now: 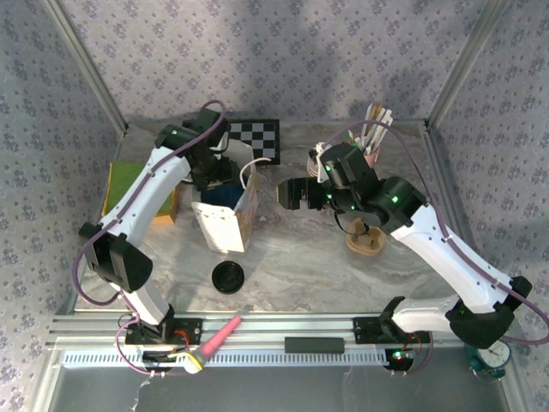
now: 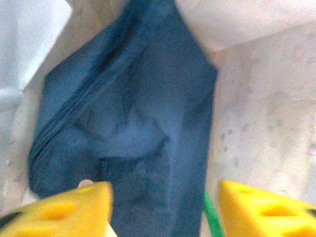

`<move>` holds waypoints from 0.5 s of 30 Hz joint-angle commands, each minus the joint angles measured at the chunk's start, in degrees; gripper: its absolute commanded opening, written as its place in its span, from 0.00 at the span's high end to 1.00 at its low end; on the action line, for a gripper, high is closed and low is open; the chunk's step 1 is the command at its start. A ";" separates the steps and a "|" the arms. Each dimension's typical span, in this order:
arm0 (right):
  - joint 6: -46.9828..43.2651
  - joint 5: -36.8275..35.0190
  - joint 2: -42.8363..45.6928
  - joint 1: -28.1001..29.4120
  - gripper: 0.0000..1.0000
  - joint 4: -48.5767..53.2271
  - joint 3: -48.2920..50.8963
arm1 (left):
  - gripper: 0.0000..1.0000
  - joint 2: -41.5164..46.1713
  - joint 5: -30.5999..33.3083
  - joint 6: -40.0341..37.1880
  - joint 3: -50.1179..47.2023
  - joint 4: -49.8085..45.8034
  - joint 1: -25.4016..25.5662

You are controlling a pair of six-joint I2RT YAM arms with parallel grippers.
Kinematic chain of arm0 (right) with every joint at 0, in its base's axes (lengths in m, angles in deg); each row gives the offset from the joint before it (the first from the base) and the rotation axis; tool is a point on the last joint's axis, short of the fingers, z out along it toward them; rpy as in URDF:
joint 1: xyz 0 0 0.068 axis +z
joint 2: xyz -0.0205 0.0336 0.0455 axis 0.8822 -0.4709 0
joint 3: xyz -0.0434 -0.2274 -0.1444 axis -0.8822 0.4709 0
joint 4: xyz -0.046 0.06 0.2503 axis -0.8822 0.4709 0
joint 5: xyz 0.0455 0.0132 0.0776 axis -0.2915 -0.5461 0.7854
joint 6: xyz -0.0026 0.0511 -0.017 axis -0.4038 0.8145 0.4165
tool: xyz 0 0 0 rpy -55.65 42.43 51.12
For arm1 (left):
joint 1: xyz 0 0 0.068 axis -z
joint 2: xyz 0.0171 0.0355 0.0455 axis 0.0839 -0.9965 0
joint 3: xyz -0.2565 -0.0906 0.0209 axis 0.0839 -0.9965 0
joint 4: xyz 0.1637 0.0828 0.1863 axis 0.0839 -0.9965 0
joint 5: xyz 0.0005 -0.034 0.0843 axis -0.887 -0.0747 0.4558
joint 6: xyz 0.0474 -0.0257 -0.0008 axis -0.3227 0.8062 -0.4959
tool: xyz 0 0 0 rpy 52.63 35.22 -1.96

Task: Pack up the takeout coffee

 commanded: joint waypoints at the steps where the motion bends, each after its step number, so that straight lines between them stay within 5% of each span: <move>1: -0.18 0.03 -0.13 -1.01 0.00 0.61 0.10 | 0.27 1.38 1.53 0.47 5.10 -3.13 -0.71; 6: -0.09 0.12 0.75 -2.96 0.00 0.54 1.06 | 0.01 4.05 1.28 1.41 9.27 -3.41 -2.66; 15: 0.09 -2.82 3.28 -9.91 0.00 2.85 2.65 | 0.00 16.90 7.22 0.84 8.30 4.75 -7.08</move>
